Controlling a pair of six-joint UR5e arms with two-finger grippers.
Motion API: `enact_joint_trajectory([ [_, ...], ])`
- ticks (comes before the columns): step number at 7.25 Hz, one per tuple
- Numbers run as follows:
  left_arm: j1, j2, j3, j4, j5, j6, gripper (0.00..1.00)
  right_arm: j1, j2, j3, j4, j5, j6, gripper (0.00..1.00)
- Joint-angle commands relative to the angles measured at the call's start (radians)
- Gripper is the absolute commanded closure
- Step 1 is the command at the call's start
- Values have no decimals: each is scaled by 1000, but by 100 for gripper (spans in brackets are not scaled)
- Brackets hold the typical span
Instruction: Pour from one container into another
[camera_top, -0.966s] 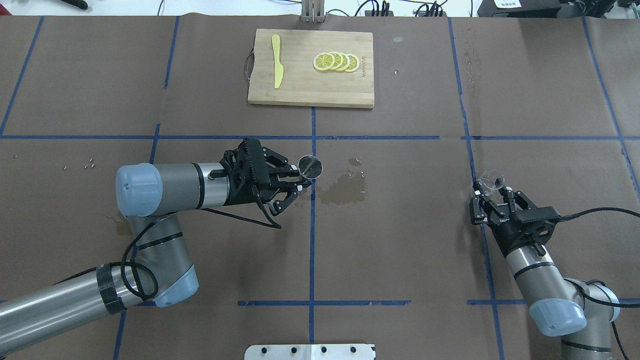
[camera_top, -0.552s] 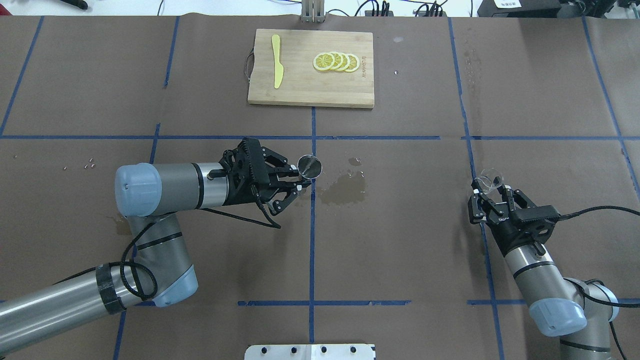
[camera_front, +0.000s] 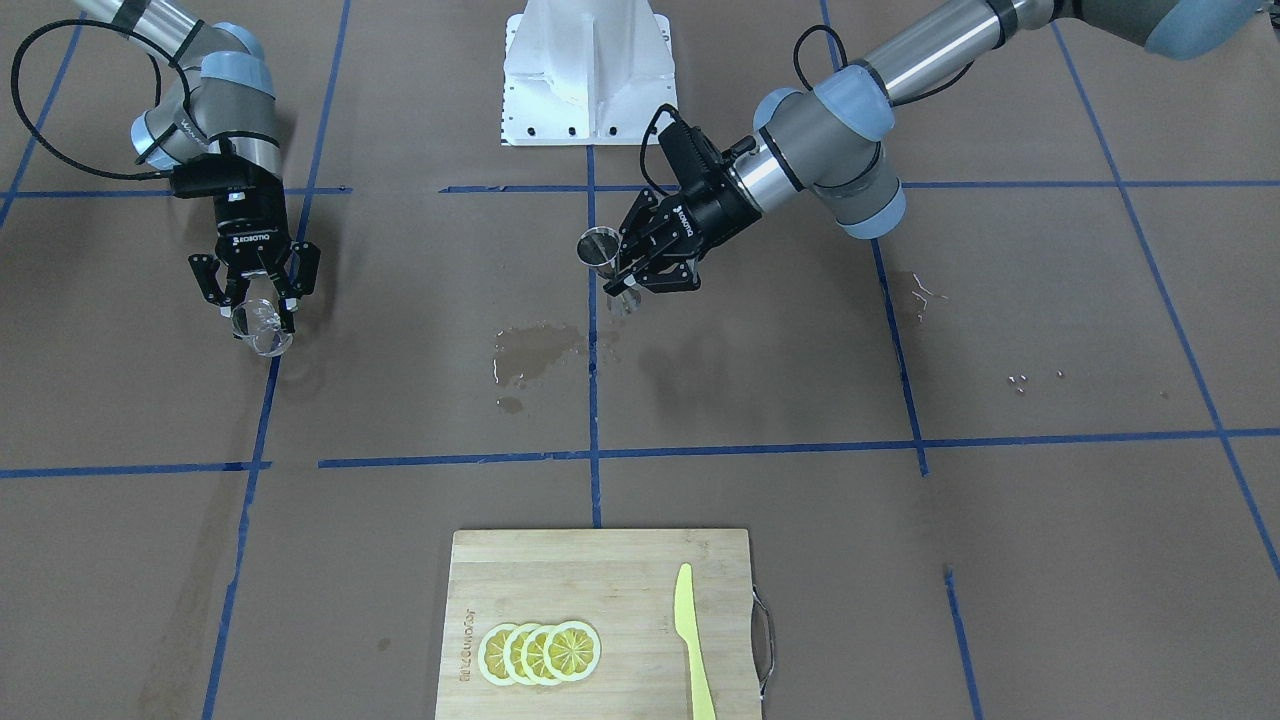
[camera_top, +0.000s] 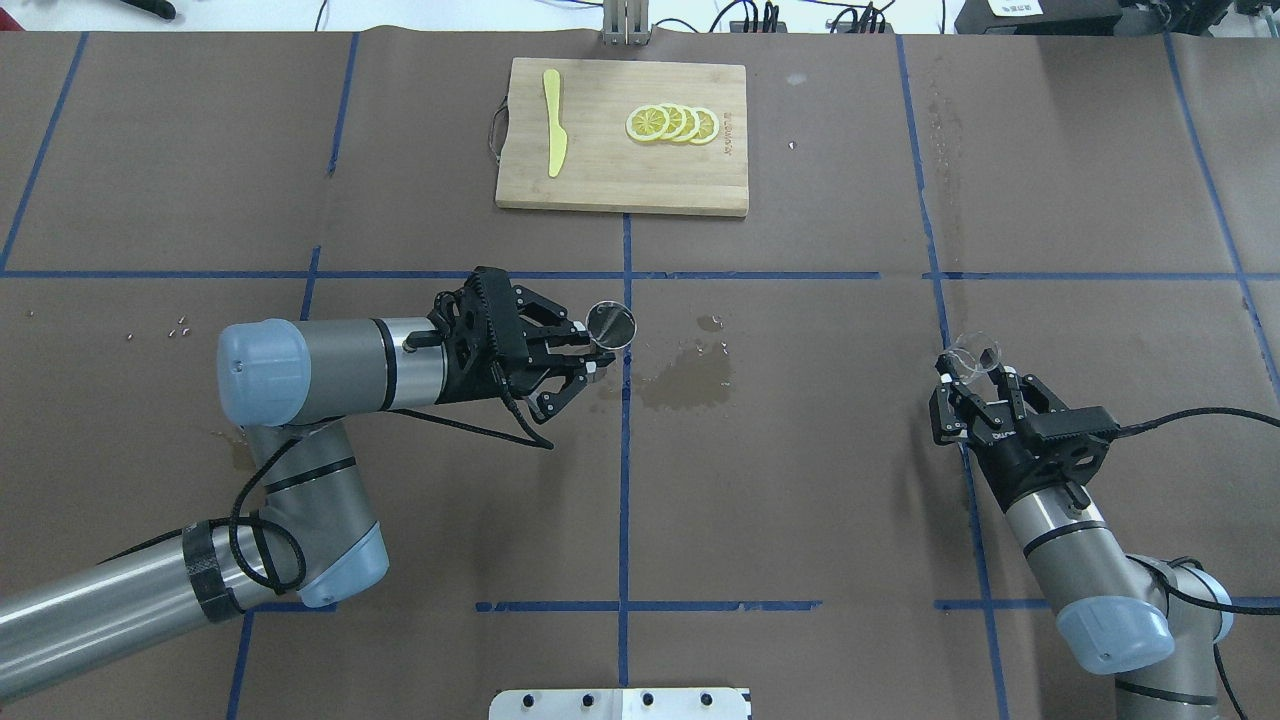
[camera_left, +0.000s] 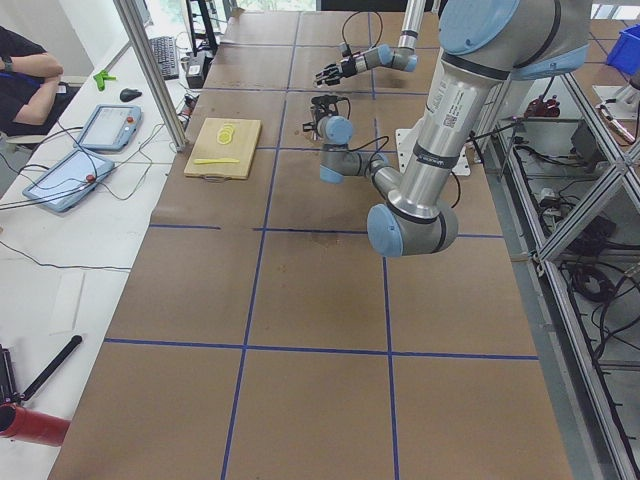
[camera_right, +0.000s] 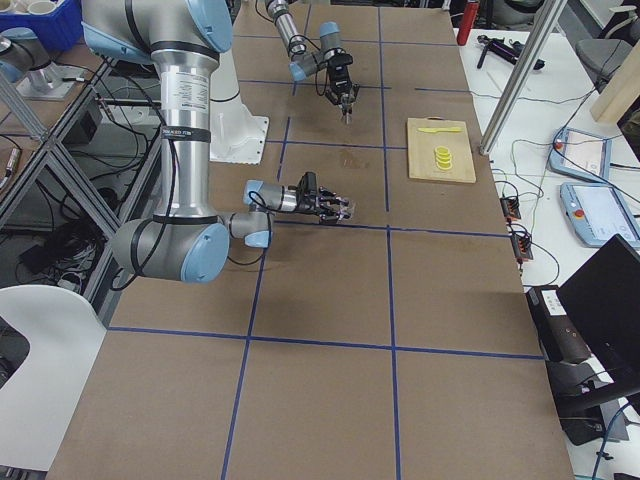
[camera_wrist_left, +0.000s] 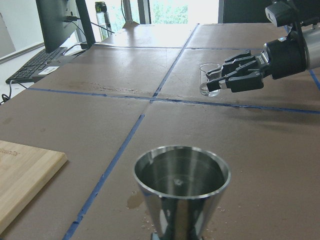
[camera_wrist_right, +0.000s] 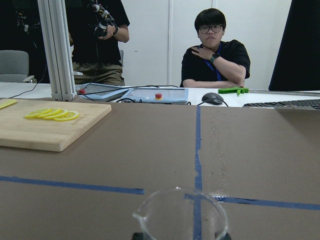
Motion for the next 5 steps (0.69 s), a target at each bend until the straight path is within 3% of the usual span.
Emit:
enact_joint_trajectory([
  [1,-29,69,-77,-1,-6,-1,100,0,0,2,0,0,0,100],
  [5,-109,267,-172,-80,-31,-10,100,0,0,3,0,0,0,100],
])
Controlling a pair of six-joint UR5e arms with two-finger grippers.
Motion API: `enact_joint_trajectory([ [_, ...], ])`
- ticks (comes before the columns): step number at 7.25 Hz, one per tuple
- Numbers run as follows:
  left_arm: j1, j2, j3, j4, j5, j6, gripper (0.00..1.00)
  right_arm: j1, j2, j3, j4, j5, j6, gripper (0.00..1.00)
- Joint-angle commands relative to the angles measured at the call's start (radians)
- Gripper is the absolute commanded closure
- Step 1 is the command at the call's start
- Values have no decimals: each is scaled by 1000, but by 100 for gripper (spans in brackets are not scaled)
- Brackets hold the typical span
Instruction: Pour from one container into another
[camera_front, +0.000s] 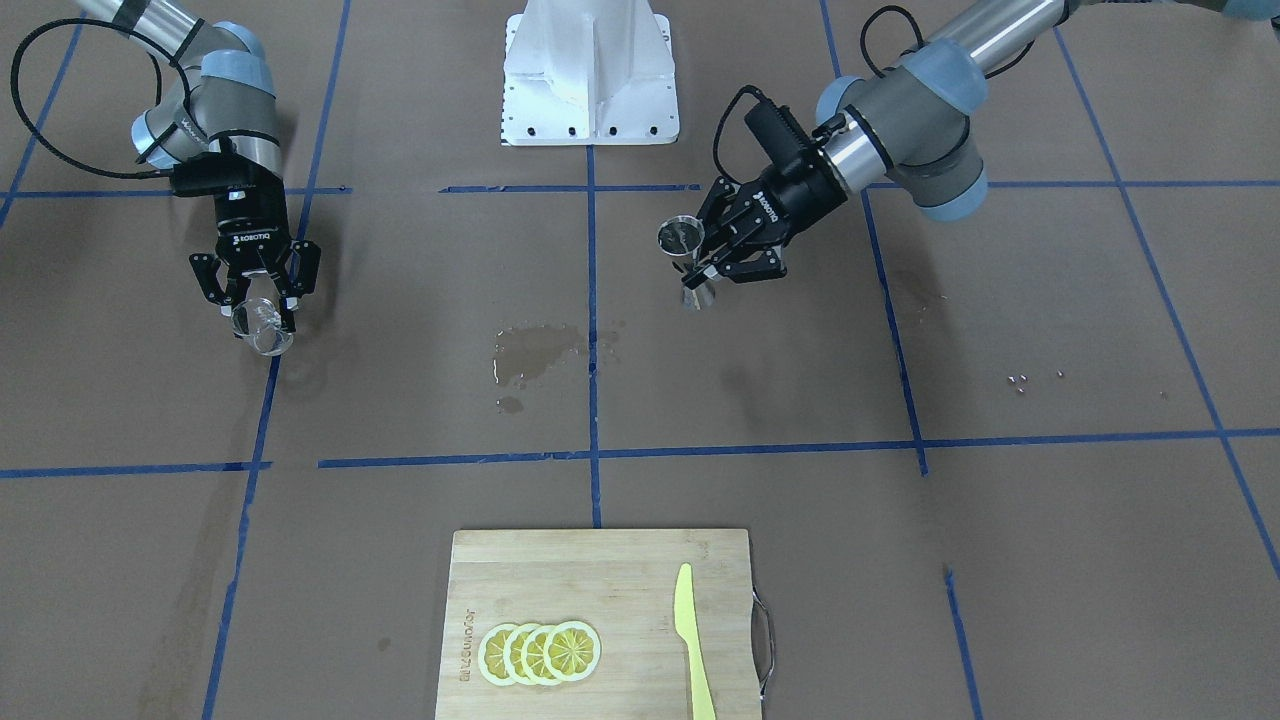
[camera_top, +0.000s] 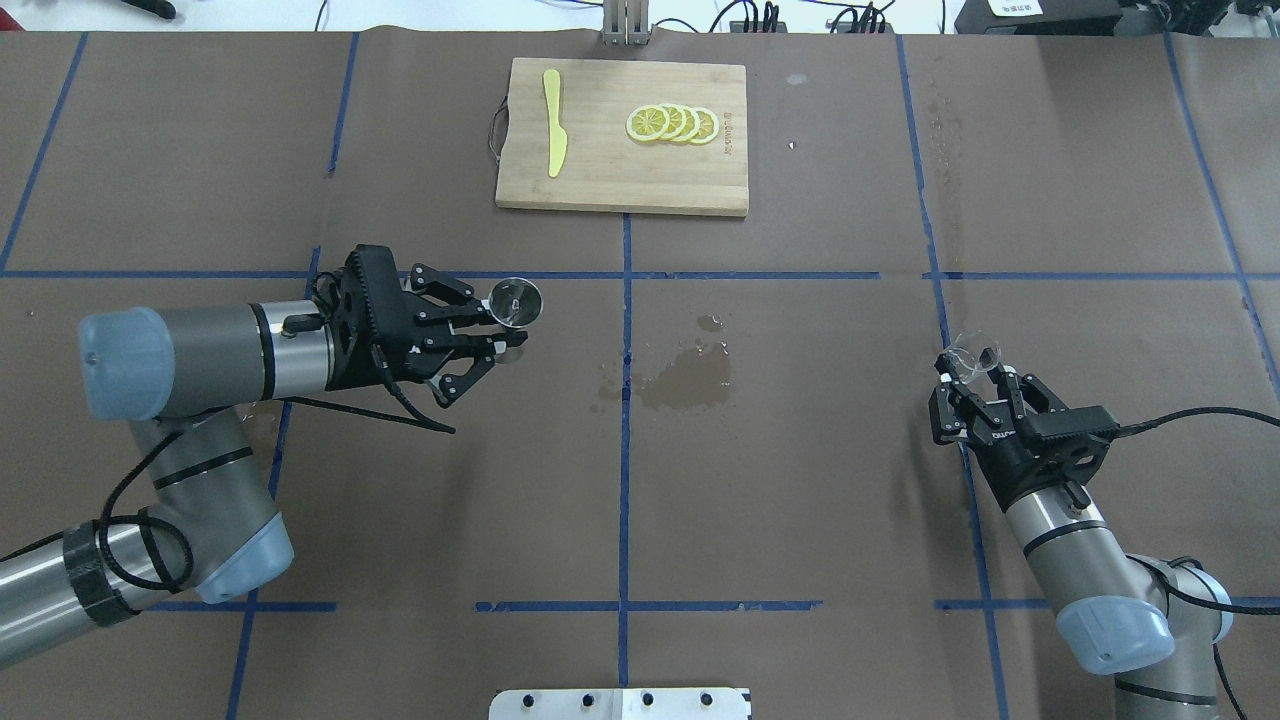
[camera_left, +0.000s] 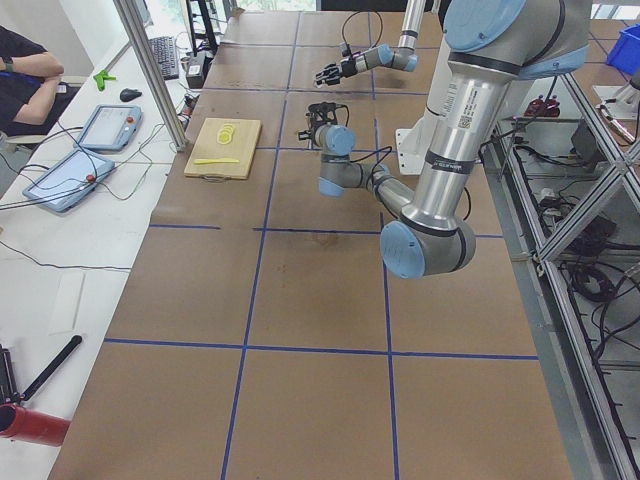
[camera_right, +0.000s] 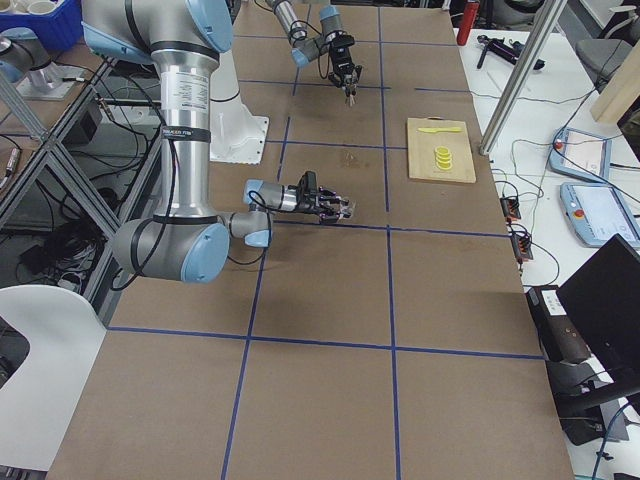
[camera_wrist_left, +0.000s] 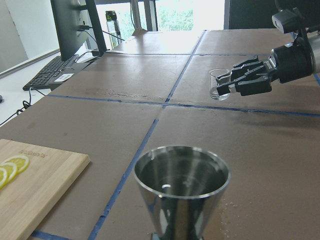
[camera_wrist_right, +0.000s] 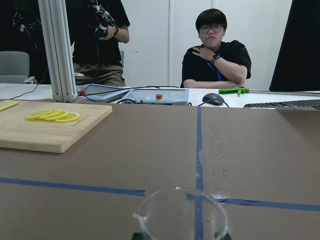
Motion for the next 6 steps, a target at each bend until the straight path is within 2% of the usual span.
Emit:
enact_joint_trajectory([
  [1,-73,130,-31,-78,-34,-5,100,0,0,-1,0,2,0,100],
  [3,-129,264,-71,-124,-36,-10,100,0,0,1,0,0,1,100],
  [6,-136,428,-70,-320,2,-171,100,0,0,1,2,0,0,100],
])
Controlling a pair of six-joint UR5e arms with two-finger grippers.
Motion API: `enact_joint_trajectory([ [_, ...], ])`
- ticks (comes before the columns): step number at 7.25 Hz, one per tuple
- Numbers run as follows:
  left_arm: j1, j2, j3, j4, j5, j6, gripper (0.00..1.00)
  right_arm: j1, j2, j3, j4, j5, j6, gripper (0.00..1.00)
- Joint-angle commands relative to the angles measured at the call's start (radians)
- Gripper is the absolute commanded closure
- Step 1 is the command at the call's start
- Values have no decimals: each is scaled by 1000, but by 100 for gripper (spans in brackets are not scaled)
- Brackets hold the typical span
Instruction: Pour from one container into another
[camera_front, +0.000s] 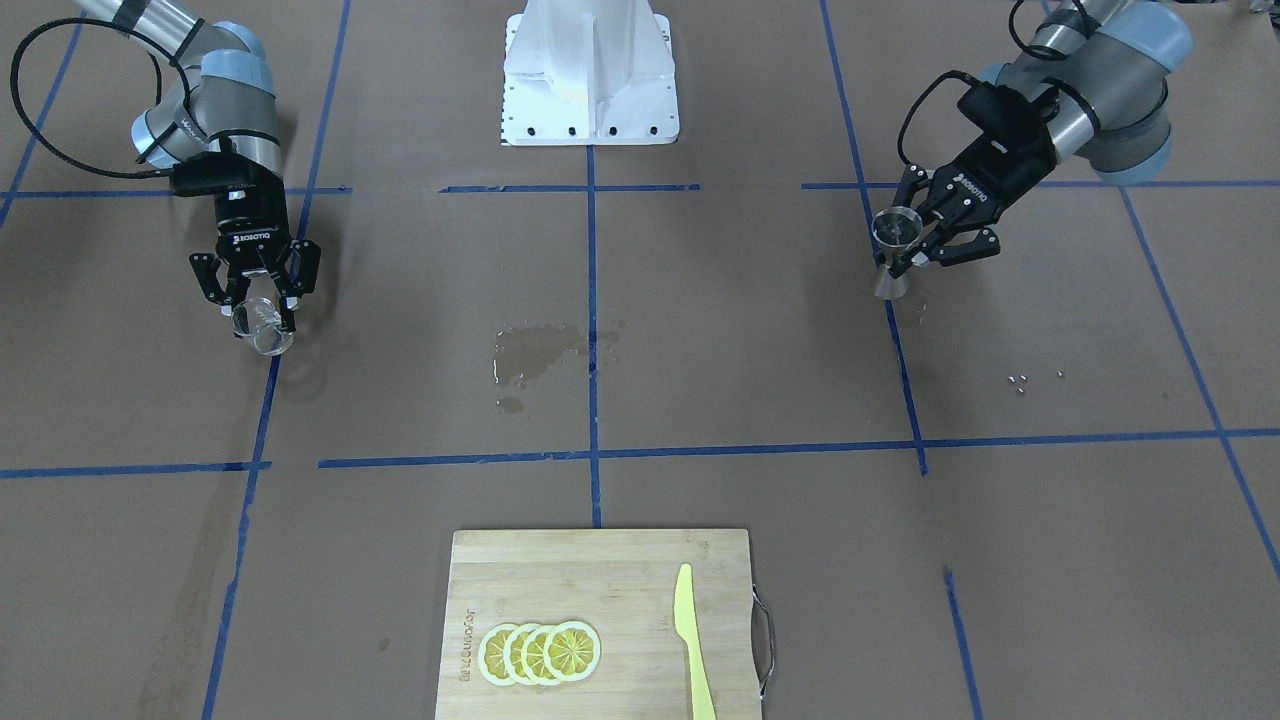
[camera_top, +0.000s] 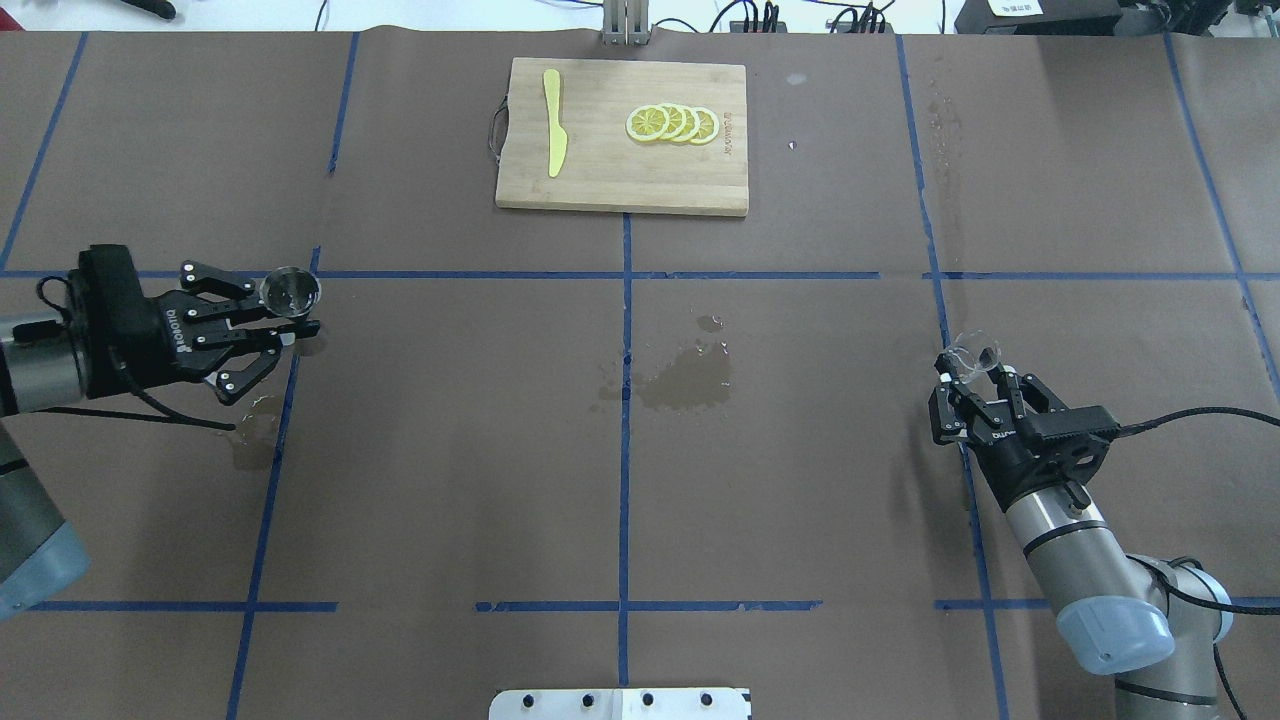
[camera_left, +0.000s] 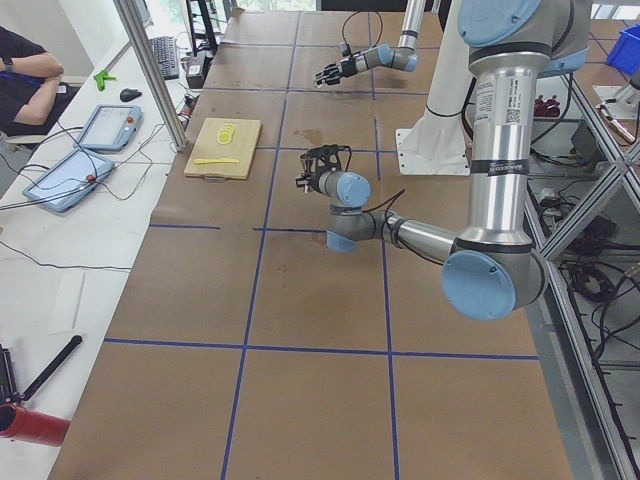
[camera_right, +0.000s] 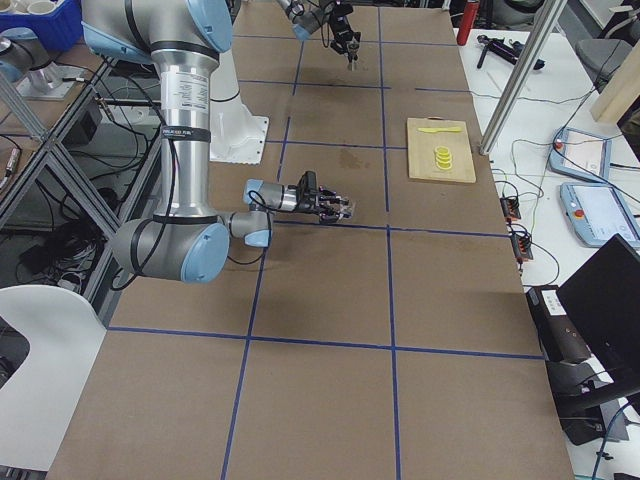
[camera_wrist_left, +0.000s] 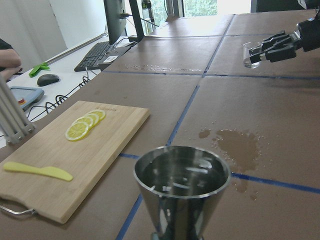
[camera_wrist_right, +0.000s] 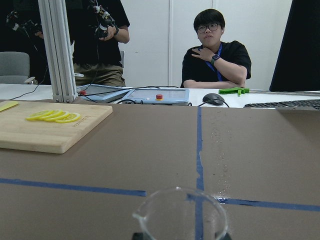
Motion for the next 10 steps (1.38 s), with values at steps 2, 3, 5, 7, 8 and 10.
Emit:
enact_joint_trajectory([
  [2,-4,118,13,-182,223,-177,100,2,0,2,0,0,0,100],
  [3,4,133,15,-199,323,-247,100,2,0,2,0,0,0,100],
  [5,16,173,16,-202,365,-289,100,0,0,2,0,0,0,100],
  [7,59,189,29,-200,424,-321,100,0,2,2,0,0,0,100],
  [8,138,193,47,-200,524,-345,100,0,2,2,0,0,0,100],
  [10,261,193,58,-197,687,-398,100,2,2,2,0,0,0,100],
])
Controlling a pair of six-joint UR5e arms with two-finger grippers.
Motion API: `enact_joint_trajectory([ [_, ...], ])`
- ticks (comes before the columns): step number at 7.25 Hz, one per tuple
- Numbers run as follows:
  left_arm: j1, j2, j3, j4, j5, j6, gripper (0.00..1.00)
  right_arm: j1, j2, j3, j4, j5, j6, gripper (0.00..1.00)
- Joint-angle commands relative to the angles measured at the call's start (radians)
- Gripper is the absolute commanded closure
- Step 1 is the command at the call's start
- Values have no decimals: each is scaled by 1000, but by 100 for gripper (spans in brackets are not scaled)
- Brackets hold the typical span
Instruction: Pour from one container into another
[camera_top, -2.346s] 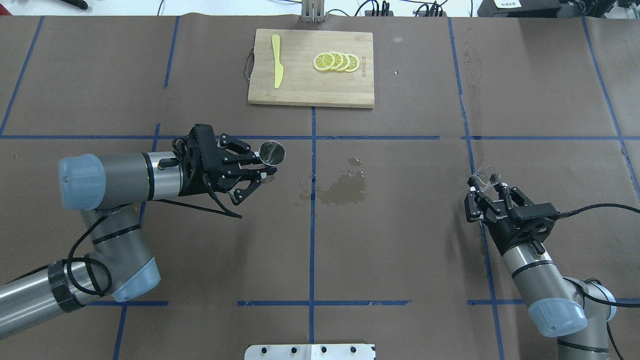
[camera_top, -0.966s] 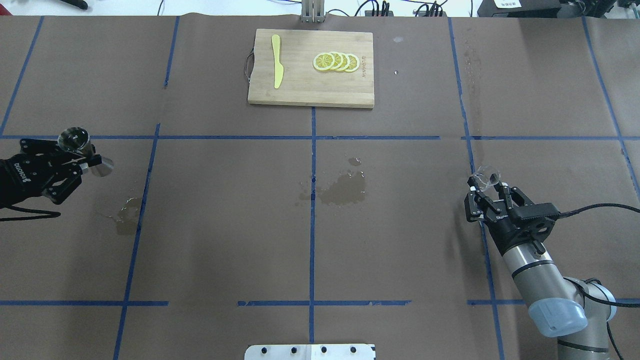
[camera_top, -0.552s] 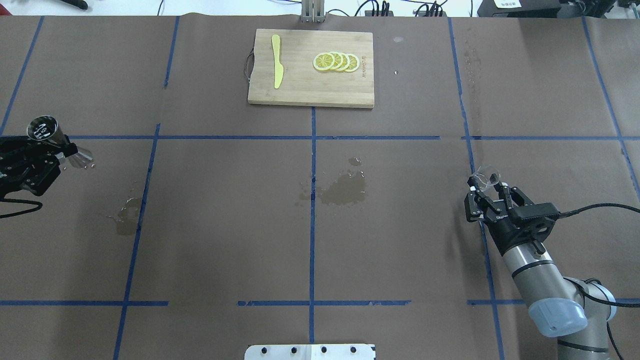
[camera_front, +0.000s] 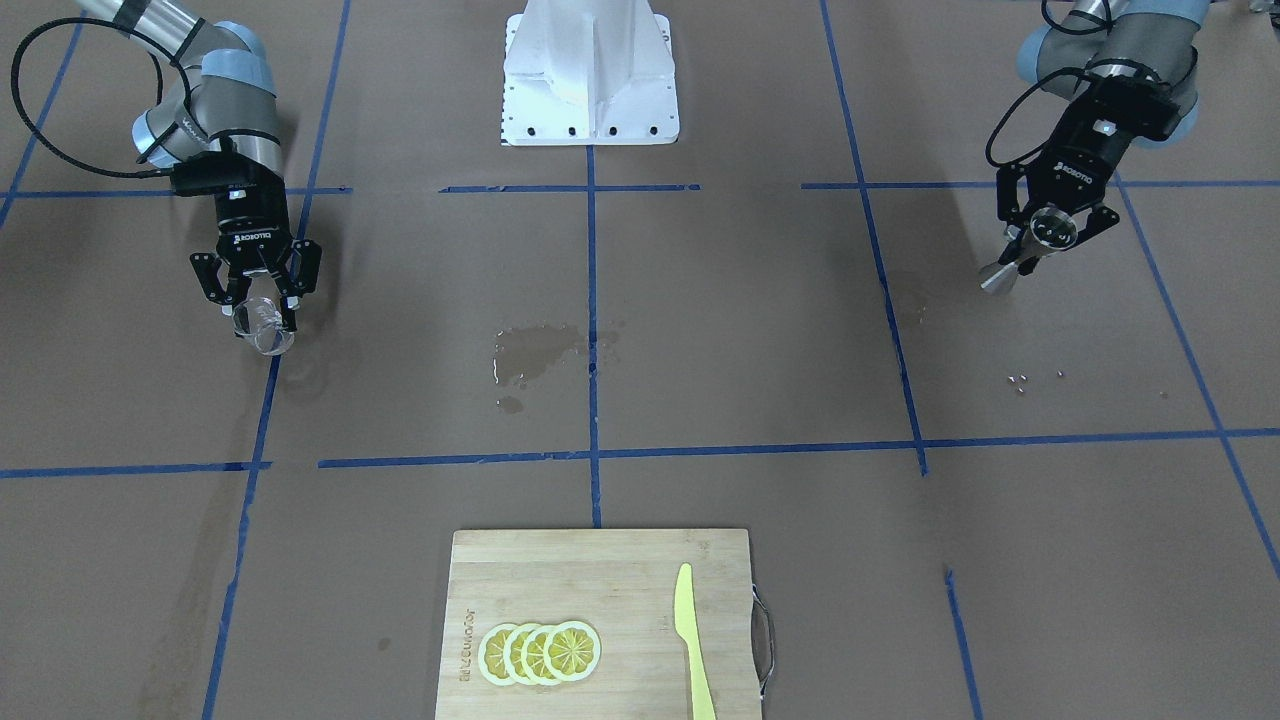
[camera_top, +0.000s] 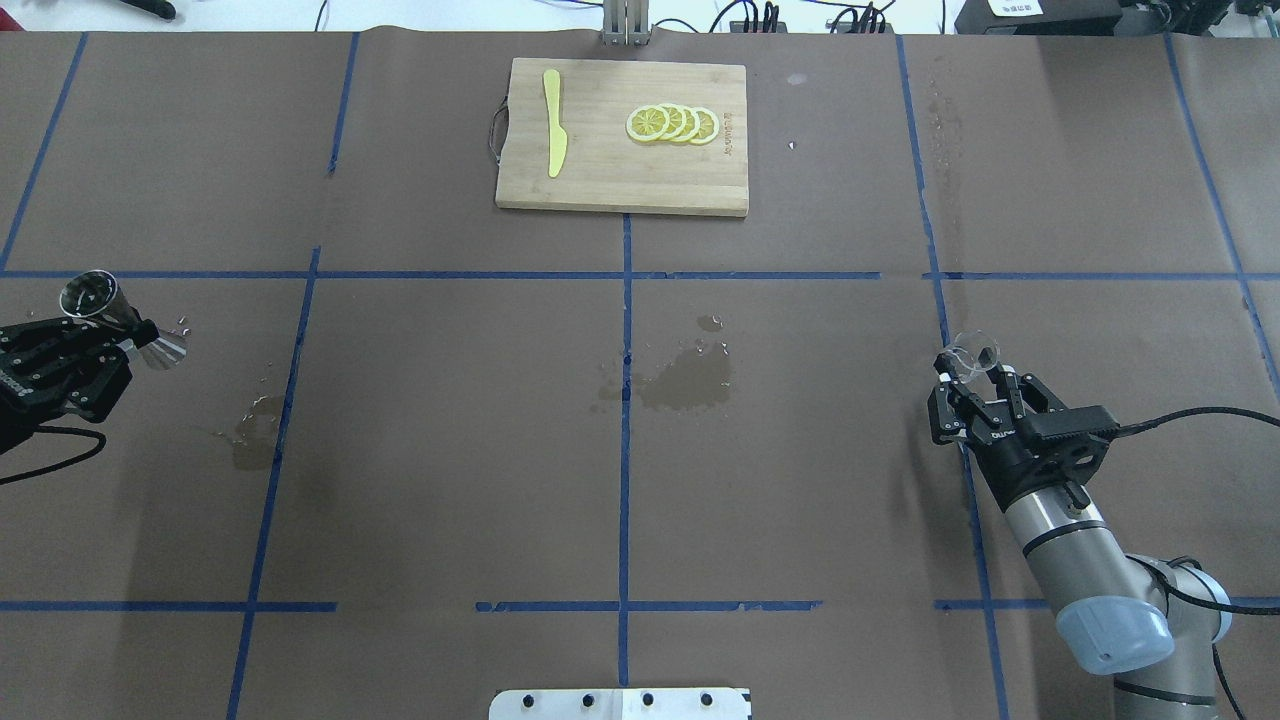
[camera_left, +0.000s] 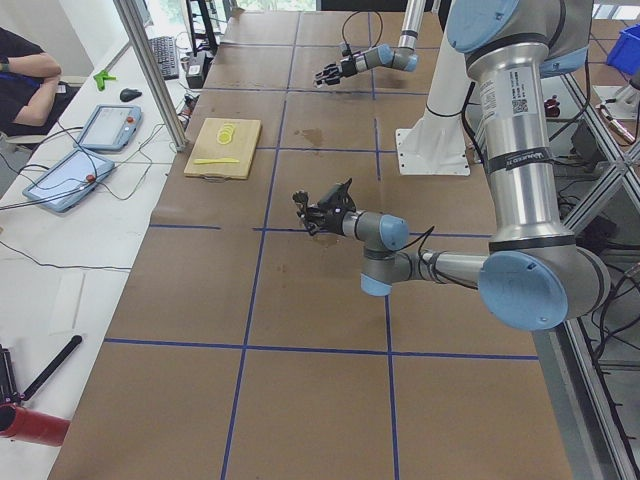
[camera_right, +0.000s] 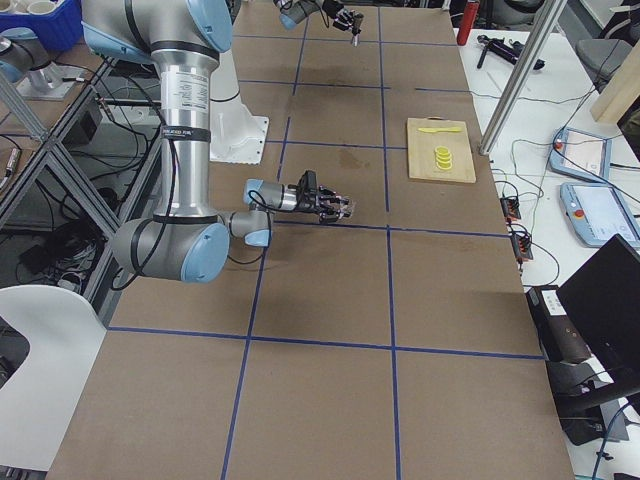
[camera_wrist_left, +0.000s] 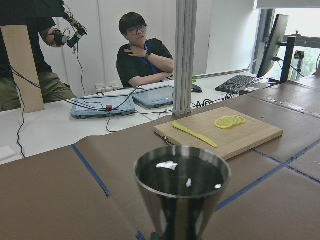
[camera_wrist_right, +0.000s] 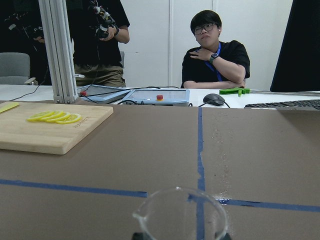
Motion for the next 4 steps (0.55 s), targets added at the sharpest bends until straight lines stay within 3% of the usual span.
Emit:
enact_joint_trajectory([
  [1,90,1,17,2,150,-23,100,1,0,2,0,0,0,100],
  [4,250,-6,47,9,377,-72,100,1,0,2,0,0,0,100],
])
